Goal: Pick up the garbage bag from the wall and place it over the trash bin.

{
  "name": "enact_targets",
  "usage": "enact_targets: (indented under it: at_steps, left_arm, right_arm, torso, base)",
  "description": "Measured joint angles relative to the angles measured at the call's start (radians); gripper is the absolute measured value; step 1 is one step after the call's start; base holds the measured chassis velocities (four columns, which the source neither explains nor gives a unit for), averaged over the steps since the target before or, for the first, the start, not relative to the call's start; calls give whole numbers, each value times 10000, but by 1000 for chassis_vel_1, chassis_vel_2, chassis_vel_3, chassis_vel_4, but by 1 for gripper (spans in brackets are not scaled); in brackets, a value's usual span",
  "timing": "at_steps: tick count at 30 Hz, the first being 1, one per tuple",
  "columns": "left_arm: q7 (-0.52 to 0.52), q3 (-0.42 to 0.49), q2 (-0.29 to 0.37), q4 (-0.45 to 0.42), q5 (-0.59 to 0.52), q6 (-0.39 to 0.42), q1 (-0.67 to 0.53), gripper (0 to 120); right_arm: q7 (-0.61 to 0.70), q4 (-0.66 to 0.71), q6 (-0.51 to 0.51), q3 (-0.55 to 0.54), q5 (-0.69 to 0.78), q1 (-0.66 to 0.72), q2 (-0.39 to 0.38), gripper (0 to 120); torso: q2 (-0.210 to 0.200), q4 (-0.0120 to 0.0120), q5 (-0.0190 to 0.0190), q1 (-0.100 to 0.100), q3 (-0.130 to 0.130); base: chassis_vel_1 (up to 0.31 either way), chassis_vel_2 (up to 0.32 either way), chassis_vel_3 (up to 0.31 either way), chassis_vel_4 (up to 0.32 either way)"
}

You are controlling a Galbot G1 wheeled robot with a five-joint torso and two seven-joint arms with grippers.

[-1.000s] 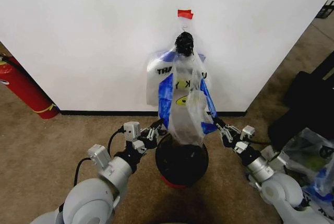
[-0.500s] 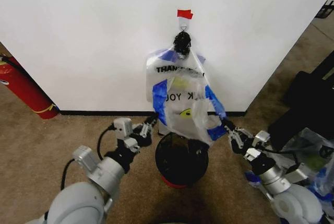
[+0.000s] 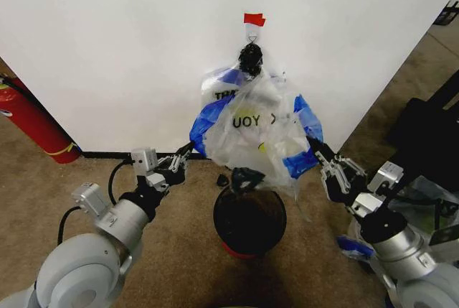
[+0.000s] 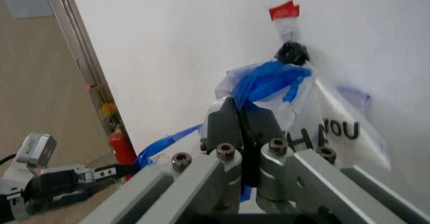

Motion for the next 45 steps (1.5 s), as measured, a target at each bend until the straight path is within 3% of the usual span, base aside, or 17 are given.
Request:
enact_targets:
  at_steps: [9,14,19,22,26,38,45]
  left_arm:
    - [89,512,-430,10,806,-23,618,0]
    - [330,1702,-717,17,2198,-462,712,0]
    - [302,2527,-874,170,2332,-492,495,0]
    - [268,3261,-1015,722,2687,-558,359,0]
    - [273,3557,-1038,1061,2826,-602,415,0]
    - [177,3511,-1046,1845,2773,-729,425,0]
    - [-21,2778,-878,2098,2196,-778,776,0]
  right_arm:
    - [-78,-594,76,-782,-937,-105,467,0]
    - [-99,-1560,113,-1165,-1063,204,670,0]
    - [-115,-2657,167,-1459,-1239,624,836,0]
    - [-120,-3153,192,-1625,-1304,815,980,0]
    - [-132,-3415,222,-1756,-1365,836,1059,0]
    - [-192,-4412,474,-2456,-2070,1022,1638,0]
    - [333,-4826,521,-2538,-2472,834,1963,0]
  torso:
    - [-1,0,0,0,0]
    - [0,0,1,0,0]
    - [-1,0,8,-1,0]
    - [-1,0,-1,0,1]
    - [-1,0,0,-1,1]
    - [-1,-1,0,0,1]
    - [-1,-1,0,0,1]
  base:
    - [0,0,0,0]
    - [0,0,0,0]
    - [0,0,0,0]
    - [0,0,0,0]
    - [0,0,0,0]
    - [0,0,0,0]
    - [0,0,0,0]
